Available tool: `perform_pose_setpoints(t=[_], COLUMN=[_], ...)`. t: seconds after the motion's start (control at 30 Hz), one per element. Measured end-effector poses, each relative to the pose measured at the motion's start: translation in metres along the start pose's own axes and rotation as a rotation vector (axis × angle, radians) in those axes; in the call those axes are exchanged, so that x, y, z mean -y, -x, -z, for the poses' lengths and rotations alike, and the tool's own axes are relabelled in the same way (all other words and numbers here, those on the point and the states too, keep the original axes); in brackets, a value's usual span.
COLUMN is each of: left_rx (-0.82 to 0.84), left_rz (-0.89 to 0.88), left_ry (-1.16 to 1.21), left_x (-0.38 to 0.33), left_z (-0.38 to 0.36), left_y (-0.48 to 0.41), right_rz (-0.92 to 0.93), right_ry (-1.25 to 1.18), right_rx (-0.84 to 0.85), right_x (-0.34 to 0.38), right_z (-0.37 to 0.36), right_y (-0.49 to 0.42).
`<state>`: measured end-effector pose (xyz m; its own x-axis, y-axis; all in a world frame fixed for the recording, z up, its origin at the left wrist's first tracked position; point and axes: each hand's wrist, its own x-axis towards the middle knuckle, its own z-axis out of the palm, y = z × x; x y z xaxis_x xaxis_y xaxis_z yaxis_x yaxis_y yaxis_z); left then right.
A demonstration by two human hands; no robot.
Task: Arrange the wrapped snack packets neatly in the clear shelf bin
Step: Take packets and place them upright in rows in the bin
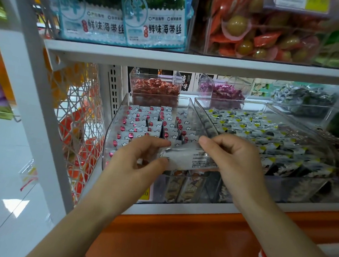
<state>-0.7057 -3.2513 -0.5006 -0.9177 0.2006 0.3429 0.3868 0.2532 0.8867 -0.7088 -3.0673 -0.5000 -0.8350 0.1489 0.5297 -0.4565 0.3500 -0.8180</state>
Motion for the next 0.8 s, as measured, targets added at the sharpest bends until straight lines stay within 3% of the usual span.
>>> perform_pose_setpoints(t=[0.27,0.57,0.67,0.8], left_rx=[-0.06,-0.032,0.026,-0.013], left_rz=[-0.011,-0.008,0.005,0.024], left_ry=[-0.006,-0.004,-0.039,0.049], left_x=[-0.006,-0.005,-0.003,-0.003], left_z=[0.007,0.011,0.01,0.012], left_y=[-0.004,-0.003,-0.003,-0.005], right_rz=[0.022,-0.024,-0.177,-0.429], right_ry=[-0.003,-0.04,-0.204,-0.431], right_rx=[0.103,0.064,0.091,0.255], right_x=[0.004,0.0,0.0,0.003], right_z=[-0.005,-0.008,-0.003,0.005], right_y=[0.002,0.003,-0.002,-0.006])
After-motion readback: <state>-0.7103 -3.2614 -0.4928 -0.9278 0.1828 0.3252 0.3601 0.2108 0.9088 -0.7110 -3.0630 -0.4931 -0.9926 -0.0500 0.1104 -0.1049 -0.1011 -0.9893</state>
